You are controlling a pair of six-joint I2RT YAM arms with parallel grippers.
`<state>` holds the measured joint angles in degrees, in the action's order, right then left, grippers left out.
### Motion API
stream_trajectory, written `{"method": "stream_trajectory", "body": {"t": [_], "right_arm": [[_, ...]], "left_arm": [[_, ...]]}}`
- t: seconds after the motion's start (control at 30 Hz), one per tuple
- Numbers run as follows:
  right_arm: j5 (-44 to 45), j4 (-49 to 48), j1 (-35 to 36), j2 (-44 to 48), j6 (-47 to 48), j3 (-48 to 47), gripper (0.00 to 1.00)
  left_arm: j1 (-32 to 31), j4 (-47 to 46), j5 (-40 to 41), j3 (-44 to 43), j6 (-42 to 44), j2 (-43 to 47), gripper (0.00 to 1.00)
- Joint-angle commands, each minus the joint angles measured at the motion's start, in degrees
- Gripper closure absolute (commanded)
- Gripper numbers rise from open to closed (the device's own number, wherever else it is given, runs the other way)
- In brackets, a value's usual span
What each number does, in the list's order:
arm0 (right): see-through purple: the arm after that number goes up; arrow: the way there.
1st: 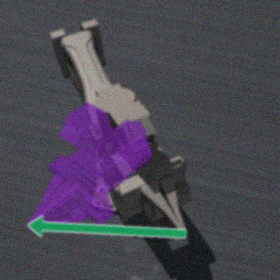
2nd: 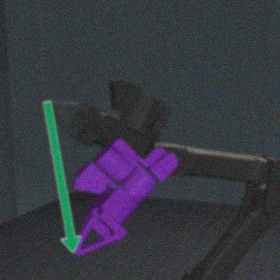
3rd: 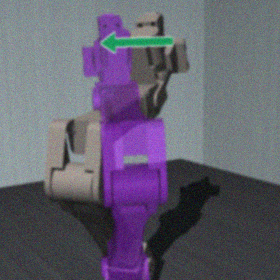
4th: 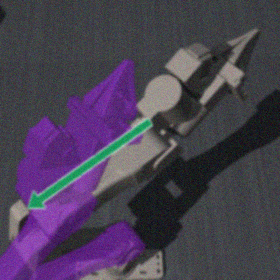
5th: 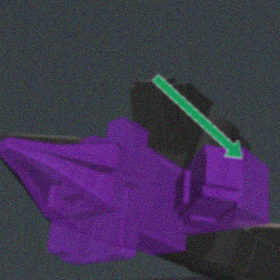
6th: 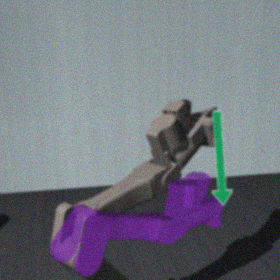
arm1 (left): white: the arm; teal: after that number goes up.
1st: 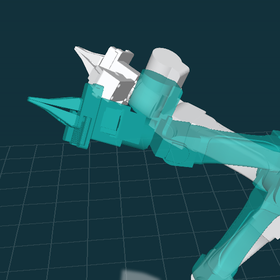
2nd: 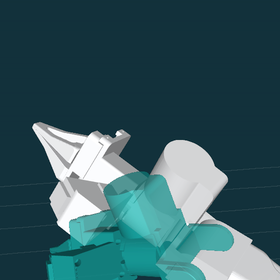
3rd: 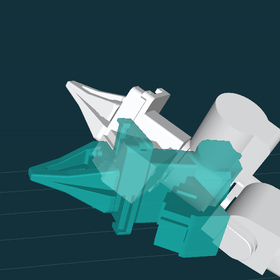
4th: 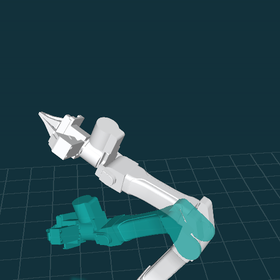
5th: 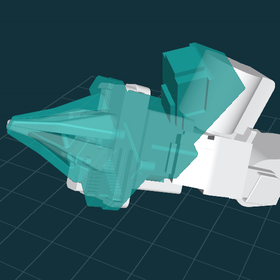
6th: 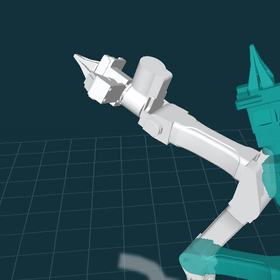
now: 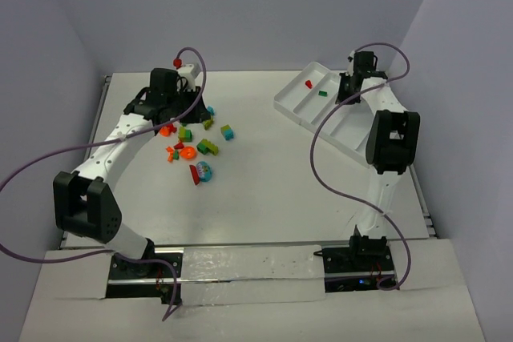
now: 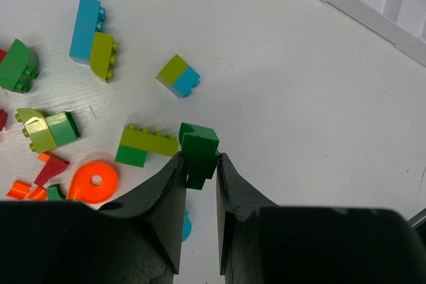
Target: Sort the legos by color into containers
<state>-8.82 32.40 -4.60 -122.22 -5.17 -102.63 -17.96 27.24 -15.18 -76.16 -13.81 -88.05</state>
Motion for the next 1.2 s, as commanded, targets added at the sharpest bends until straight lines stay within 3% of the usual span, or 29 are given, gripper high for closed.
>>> {"method": "stream_trajectory", "body": {"t": [0.0, 0.13, 0.3, 0.43, 0.53, 0.8, 1.17], "right_arm": [[3.05, 0.74, -2.09, -2.74, 1.06, -6.33, 1.00], [4.13, 1.31, -2.55, -5.98, 1.39, -9.43, 0.94], [5.06, 2.39, -3.34, -9.22, 1.22, -13.56, 0.79], [5.13, 3.06, -3.66, -11.15, 1.21, -16.06, 0.58], [4.78, 3.28, -3.67, -11.72, 1.04, -17.33, 0.52], [1.55, 2.76, -3.67, -8.96, 0.42, -17.57, 0.44], [4.37, 5.06, -2.77, -12.30, 2.59, -24.11, 0.34]], "left_arm": [[-0.41, -0.09, -2.69, -2.51, 2.15, -0.71, 1.00], [-0.59, -0.09, -3.65, -2.85, 2.67, -1.32, 1.00], [-0.78, 0.08, -7.18, -3.46, 2.41, -2.63, 1.00], [-0.85, -0.74, -10.35, -2.55, 3.17, -1.90, 1.00], [-0.85, -1.66, -12.06, -1.64, 3.88, -1.17, 1.00], [-0.85, -4.74, -15.60, 2.06, 5.99, 1.31, 1.00], [-0.94, -2.52, -15.66, 1.19, 8.04, 1.01, 1.00]]}}
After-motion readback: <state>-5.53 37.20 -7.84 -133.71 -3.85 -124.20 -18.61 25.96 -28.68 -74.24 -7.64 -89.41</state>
